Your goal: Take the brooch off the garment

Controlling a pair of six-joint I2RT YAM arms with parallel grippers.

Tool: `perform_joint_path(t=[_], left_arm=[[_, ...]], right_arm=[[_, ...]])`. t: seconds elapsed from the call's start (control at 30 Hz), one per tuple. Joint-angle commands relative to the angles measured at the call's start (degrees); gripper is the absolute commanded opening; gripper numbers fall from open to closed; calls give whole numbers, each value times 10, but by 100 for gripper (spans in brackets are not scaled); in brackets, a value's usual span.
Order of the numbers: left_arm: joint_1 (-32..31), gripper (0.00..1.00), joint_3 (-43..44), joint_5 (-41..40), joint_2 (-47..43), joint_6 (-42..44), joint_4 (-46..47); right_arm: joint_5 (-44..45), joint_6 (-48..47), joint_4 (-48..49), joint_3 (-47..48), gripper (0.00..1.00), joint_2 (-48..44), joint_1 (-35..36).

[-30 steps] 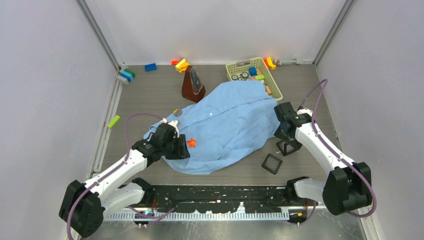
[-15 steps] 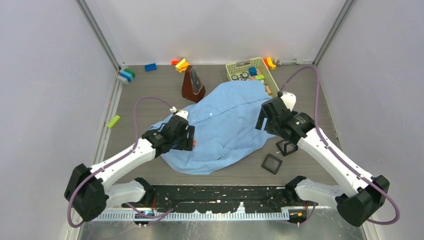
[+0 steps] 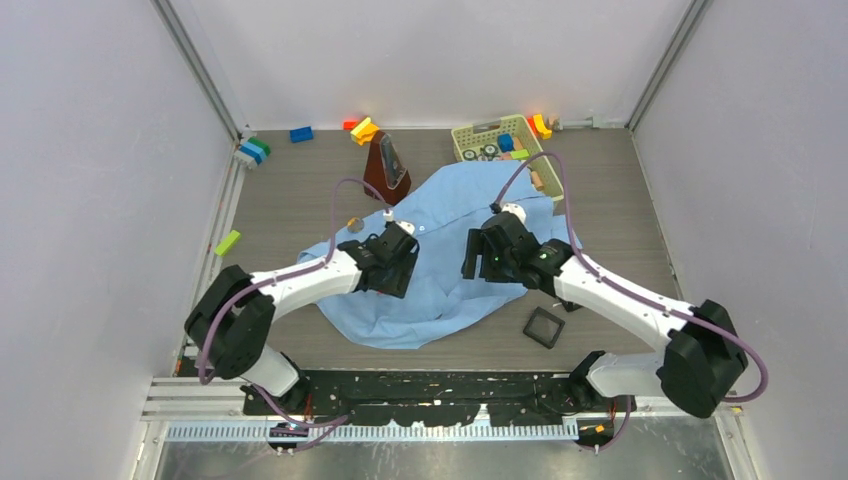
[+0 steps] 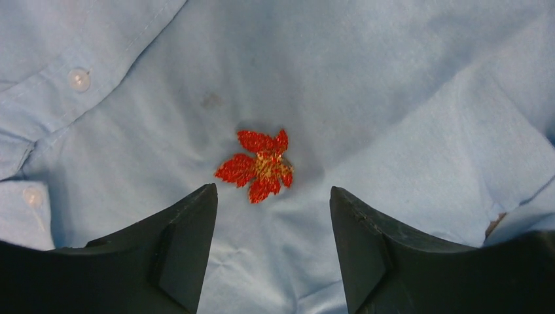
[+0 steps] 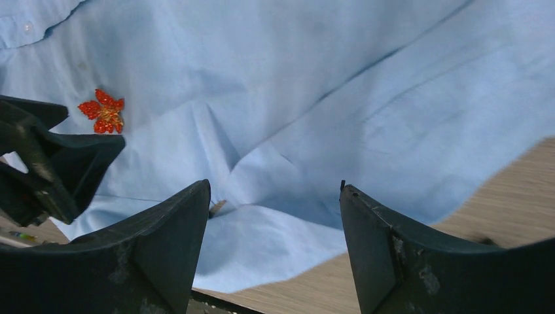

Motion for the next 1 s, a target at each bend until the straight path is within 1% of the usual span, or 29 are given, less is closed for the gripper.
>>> perform_joint_path(t=[0.0, 0.13, 0.23, 0.3, 0.43, 0.53, 0.57, 0.6, 0.7, 0.8, 0.9, 0.97], left_arm=[[-1, 66, 38, -9, 45, 17, 22], [1, 63, 62, -12, 96, 20, 1], [10, 55, 66, -7, 116, 22, -6], [32, 47, 49, 30, 111, 24, 12], [78, 37, 14, 96, 82, 22, 40], [95, 23, 0, 129, 59, 21, 48], [100, 19, -4, 143, 50, 20, 52], [107, 17, -8, 176, 40, 18, 58], [132, 16, -29, 245, 3, 9, 85], [160, 16, -49, 290, -33, 1, 102], [172, 18, -56, 294, -62, 1, 95], [175, 23, -60, 294, -74, -1, 93]], right_arm=[[-71, 18, 137, -14, 78, 49, 5], [-99, 26, 187, -9, 78, 103, 13], [-115, 18, 203, 3, 77, 143, 17], [-134, 14, 217, 7, 77, 163, 19], [-154, 12, 234, 15, 76, 197, 22], [-169, 12, 247, 25, 74, 221, 24], [-173, 13, 250, 31, 74, 225, 25], [-181, 15, 257, 33, 73, 232, 26], [-197, 18, 271, 43, 73, 242, 27], [-211, 21, 294, 45, 70, 243, 28], [-240, 18, 329, 42, 68, 247, 32], [-244, 20, 344, 43, 67, 253, 35]])
